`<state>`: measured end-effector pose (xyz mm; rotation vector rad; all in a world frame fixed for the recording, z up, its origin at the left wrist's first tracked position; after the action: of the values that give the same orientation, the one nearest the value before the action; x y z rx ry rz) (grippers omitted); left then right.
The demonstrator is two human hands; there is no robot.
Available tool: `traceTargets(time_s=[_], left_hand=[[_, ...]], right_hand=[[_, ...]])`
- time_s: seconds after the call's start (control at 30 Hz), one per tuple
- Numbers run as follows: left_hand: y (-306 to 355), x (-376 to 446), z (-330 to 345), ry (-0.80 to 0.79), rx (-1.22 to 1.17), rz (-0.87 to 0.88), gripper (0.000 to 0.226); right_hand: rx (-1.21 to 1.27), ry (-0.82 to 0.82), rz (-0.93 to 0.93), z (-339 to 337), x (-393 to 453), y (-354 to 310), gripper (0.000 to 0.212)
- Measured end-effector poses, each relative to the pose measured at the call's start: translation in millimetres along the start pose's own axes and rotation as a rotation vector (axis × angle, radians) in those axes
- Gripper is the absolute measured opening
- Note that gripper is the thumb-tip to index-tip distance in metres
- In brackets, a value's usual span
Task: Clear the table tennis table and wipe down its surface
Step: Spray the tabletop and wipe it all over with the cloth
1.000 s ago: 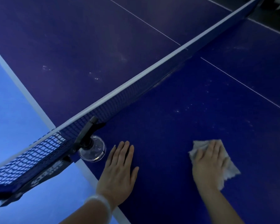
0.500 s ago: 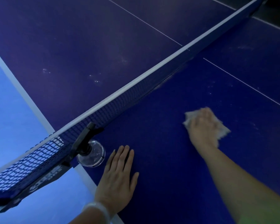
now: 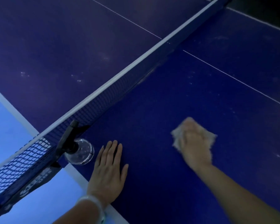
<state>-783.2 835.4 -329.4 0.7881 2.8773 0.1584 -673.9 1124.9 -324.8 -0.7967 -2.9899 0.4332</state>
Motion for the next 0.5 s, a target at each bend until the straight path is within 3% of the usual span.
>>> traceTargets(time_s=[0.07, 0.13, 0.2, 0.3, 0.37, 0.43, 0.5], left_hand=[[1, 0, 0, 0.005, -0.001, 0.004, 0.064], [2, -1, -1, 0.006, 0.001, 0.004, 0.064], [2, 0, -1, 0.004, 0.003, 0.003, 0.066], [1, 0, -1, 0.018, 0.007, 0.005, 0.067], [2, -1, -1, 0.019, 0.01, 0.014, 0.067], [2, -1, -1, 0.018, 0.02, 0.01, 0.067], [2, -1, -1, 0.021, 0.029, 0.007, 0.067]], right_hand=[[-0.032, 0.027, 0.376, -11, -27, 46, 0.053], [-0.148, -0.007, 0.543, -5, -53, 38, 0.057], [-0.199, -0.003, 0.472, 2, -65, -13, 0.057], [-0.252, -0.054, 0.026, 40, -78, -98, 0.064], [-0.237, -0.108, -0.148, 45, -95, -112, 0.065], [-0.242, -0.219, -0.135, 40, -115, -88, 0.063], [-0.278, -0.274, 0.046, 30, -134, -43, 0.068]])
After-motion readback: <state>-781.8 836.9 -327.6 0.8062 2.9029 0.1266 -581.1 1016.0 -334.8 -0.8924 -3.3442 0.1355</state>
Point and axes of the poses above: each hand's wrist, its own x-axis towards the middle knuckle, its own z-axis out of the palm, y = z × x, the point moved 7 cm from there along x, towards the middle knuckle, and after that the axes turned 15 degrees about -z, right-handed, at the moved point
